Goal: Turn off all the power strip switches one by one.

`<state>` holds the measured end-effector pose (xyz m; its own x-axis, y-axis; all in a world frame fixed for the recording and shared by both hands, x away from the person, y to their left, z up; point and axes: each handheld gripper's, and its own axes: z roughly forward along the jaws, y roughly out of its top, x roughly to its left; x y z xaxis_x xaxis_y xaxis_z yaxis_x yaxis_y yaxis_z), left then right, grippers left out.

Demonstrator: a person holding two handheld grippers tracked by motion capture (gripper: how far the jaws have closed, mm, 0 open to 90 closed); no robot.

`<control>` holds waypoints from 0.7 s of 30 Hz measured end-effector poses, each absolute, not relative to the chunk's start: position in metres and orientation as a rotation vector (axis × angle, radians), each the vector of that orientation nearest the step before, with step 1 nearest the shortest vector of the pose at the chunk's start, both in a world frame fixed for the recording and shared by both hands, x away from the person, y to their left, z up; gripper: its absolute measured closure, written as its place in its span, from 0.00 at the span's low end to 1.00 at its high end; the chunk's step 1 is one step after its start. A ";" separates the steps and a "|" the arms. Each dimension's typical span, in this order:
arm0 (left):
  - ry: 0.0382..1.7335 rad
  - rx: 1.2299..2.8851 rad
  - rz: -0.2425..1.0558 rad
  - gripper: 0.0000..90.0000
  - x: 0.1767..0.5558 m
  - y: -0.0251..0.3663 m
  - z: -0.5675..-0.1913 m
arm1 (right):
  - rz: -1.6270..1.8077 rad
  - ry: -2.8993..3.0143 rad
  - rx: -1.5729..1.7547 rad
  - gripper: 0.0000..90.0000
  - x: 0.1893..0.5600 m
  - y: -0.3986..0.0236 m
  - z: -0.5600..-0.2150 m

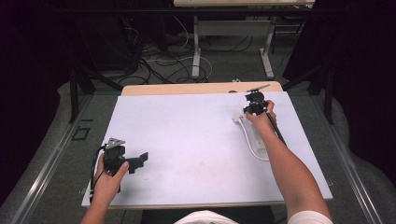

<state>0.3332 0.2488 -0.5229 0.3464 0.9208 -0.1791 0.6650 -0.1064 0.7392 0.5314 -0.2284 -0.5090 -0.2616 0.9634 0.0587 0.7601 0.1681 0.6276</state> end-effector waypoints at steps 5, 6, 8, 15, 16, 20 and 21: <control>1.397 1.855 0.415 0.01 0.333 0.248 -0.522 | 0.809 2.126 1.611 0.94 0.525 -0.226 -0.506; 1.392 1.856 0.417 0.01 0.334 0.248 -0.523 | 0.809 2.129 1.615 0.94 0.523 -0.226 -0.505; 1.390 1.847 0.424 0.01 0.334 0.247 -0.523 | 0.810 2.138 1.602 0.92 0.520 -0.226 -0.505; 1.385 1.853 0.417 0.01 0.334 0.246 -0.523 | 0.827 2.168 1.602 0.88 0.508 -0.226 -0.503; 1.388 1.847 0.416 0.01 0.334 0.245 -0.523 | 0.838 2.178 1.583 0.87 0.506 -0.226 -0.503; 1.391 1.850 0.409 0.01 0.334 0.245 -0.524 | 0.847 2.187 1.566 0.85 0.498 -0.227 -0.502; 1.391 1.846 0.410 0.01 0.335 0.245 -0.524 | 0.848 2.192 1.563 0.84 0.496 -0.227 -0.502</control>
